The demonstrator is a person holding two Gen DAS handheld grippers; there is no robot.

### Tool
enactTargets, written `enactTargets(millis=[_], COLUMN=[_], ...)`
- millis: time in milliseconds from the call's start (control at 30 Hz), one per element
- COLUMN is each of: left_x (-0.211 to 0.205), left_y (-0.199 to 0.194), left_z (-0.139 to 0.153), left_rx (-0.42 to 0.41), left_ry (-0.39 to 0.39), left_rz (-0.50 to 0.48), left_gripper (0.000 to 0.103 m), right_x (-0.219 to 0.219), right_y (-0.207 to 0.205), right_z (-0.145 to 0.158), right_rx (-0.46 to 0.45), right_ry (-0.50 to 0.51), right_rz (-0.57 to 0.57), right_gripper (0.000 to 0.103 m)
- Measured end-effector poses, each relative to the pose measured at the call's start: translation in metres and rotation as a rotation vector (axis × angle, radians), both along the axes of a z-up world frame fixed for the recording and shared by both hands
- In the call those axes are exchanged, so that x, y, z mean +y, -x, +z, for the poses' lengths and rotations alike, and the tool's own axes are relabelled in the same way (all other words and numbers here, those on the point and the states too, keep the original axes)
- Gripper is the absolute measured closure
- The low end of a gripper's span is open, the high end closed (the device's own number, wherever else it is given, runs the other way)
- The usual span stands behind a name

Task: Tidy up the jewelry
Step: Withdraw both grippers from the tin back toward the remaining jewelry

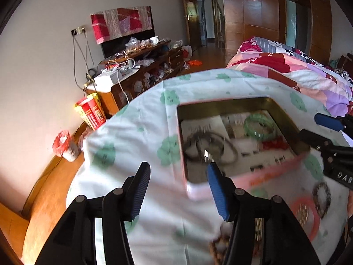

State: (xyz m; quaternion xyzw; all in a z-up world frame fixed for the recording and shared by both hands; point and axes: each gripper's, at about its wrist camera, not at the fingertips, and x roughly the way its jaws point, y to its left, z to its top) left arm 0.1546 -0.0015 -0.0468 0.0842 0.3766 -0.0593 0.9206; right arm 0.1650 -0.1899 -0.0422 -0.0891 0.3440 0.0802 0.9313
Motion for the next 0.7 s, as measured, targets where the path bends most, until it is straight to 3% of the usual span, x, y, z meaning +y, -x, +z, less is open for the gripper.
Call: enactTargets(millis=[300,700], left_x=[0.005,-0.013], left_y=[0.055,0.087], left_z=[-0.024,-0.033], left_rx=[0.052,0.064], left_ry=[-0.017,-0.029], left_rz=[0.013,-0.023], left_gripper=[0.049,0.049], right_x=[-0.029,-0.037], right_y=[0.052,0.099], right_z=[-0.006,-0.032], right_rx=[0.014,0.065], right_ry=[-0.038,-0.017], right_rz=[-0.061,-0.087], right_gripper=[0.039,0.039])
